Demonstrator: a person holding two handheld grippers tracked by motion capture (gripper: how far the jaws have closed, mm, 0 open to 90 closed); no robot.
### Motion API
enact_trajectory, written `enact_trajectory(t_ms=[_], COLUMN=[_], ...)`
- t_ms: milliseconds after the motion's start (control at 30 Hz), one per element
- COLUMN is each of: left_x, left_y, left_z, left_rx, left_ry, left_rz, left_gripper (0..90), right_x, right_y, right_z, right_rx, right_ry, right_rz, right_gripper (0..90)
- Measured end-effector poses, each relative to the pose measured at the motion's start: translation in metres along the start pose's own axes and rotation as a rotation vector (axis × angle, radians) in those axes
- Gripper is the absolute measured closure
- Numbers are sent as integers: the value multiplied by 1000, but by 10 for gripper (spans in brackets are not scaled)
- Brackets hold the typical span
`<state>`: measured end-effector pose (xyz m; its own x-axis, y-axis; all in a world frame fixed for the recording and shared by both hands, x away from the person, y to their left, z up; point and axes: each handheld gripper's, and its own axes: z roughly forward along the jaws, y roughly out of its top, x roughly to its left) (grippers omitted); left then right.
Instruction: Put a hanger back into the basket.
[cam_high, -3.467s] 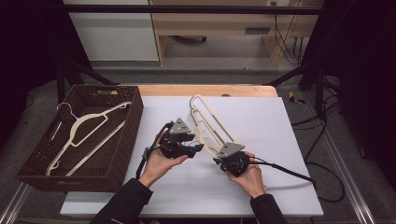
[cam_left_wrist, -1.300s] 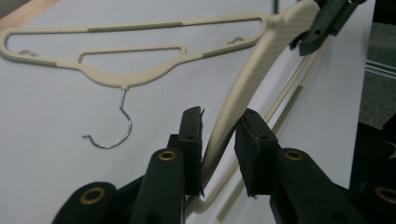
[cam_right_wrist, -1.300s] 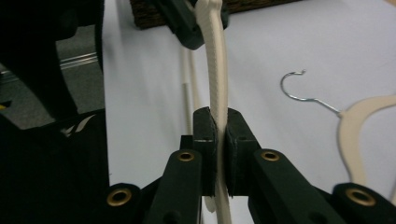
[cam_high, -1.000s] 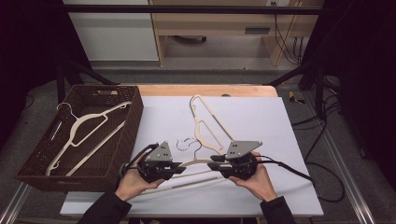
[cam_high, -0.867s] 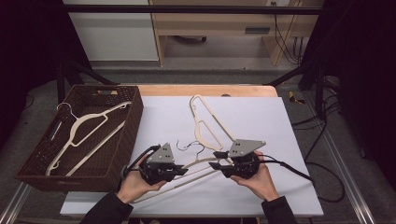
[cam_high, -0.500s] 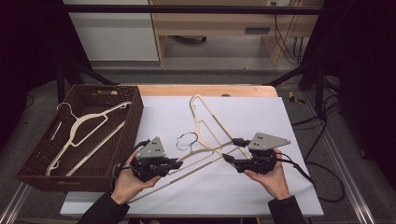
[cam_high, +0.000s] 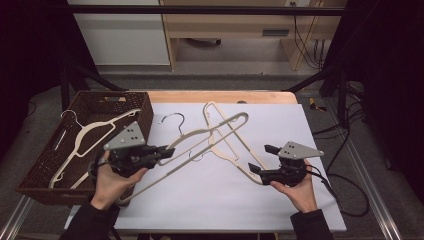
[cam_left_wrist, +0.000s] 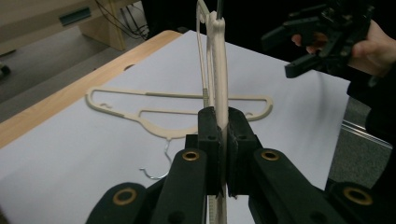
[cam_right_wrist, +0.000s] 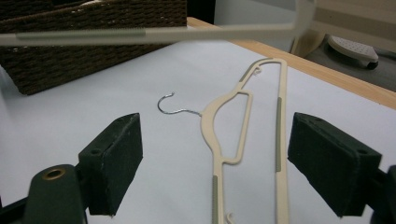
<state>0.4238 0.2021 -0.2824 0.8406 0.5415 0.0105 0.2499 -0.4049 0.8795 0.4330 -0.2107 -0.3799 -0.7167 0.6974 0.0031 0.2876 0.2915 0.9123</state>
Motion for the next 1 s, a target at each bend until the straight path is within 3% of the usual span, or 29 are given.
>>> enact_trajectory(t_ms=[233, 400, 633, 1000], left_x=[27, 57, 102, 152], left_y=[9, 6, -14, -56], left_z=[-22, -39, -70, -102], left_rx=[-6, 1, -13, 3], left_ry=[51, 105, 173, 258], left_rz=[-11, -44, -86, -149], left_gripper=[866, 866, 866, 866], right_x=[-2, -3, -4, -4], right_y=[-4, -5, -6, -7], right_z=[-3, -3, -1, 1], right_rx=[8, 15, 23, 34], right_ry=[-17, -21, -27, -25], right_rz=[6, 6, 7, 11], right_gripper=[156, 154, 148, 142])
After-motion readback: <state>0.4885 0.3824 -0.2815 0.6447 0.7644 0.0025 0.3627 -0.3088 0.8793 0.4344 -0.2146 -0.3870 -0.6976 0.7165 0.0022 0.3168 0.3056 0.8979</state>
